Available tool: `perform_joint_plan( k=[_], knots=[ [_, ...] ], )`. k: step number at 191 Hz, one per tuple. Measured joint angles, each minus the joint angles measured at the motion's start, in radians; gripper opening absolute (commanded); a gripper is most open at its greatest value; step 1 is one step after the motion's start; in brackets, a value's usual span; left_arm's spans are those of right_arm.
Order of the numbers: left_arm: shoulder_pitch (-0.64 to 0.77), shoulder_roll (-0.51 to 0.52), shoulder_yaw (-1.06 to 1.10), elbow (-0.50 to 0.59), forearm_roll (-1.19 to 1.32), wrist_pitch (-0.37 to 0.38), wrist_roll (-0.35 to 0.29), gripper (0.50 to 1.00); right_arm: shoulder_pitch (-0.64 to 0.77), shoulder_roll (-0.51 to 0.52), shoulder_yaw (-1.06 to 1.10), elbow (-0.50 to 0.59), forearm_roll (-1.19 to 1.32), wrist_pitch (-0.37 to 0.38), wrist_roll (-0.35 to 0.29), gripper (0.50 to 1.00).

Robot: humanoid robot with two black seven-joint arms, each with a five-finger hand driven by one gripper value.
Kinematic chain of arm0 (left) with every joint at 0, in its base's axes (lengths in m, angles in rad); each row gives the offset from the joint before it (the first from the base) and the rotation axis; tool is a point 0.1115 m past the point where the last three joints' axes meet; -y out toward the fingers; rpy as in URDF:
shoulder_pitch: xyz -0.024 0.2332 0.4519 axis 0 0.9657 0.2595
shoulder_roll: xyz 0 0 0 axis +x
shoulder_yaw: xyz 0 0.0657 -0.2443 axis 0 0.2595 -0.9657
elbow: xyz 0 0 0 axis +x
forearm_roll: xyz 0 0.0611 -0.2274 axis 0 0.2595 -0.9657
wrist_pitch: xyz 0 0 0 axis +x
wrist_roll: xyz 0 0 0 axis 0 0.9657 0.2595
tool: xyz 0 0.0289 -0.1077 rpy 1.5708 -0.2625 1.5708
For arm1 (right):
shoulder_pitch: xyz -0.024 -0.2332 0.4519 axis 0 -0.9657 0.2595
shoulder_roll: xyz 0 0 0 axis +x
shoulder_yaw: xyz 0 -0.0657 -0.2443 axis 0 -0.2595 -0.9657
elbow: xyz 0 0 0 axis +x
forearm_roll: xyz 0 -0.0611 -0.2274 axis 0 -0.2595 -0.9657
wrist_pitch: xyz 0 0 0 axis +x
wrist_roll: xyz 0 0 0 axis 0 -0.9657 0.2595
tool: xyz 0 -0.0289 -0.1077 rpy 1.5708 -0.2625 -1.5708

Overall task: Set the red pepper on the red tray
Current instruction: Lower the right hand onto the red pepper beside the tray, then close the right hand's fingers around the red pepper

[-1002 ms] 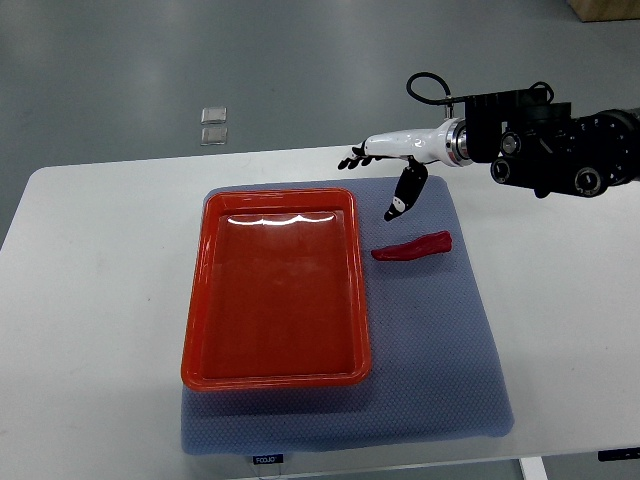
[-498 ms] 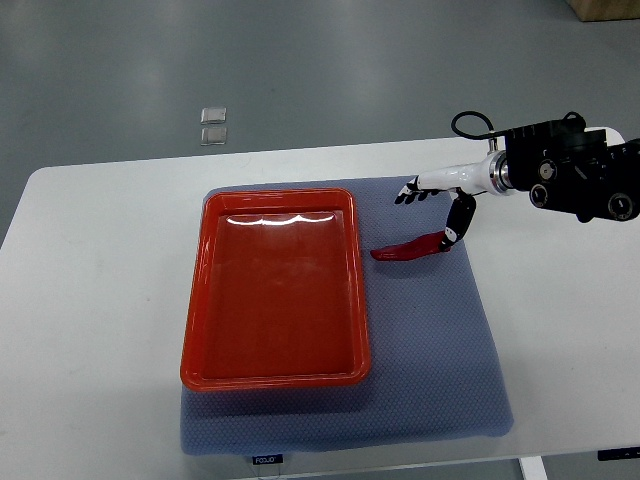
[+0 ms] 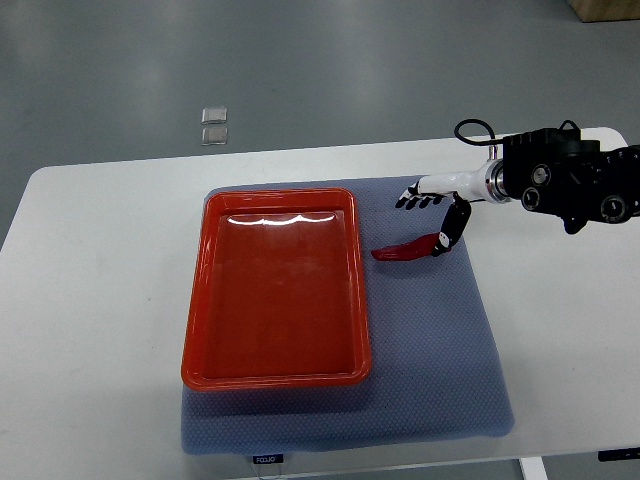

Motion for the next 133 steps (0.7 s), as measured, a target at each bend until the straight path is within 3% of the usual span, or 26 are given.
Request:
perform_joint_plan(
  k=[48,67,133],
  knots=[
    [0.000,0.000,0.000,0.000,0.000,0.000,0.000,1.000,-0.012,0.028,0.001,0.001,0.009,-0.014,-0.012,0.901],
    [0.000,0.000,0.000,0.000,0.000,0.000,0.000,1.000,-0.015,0.039,0.001,0.000,-0.008,-0.032,-0.013,0.868],
    [0.000,0.000,0.000,0.000,0.000,0.000,0.000,1.000,-0.018,0.062,-0.001,-0.002,-0.063,-0.044,-0.011,0.840]
  ],
)
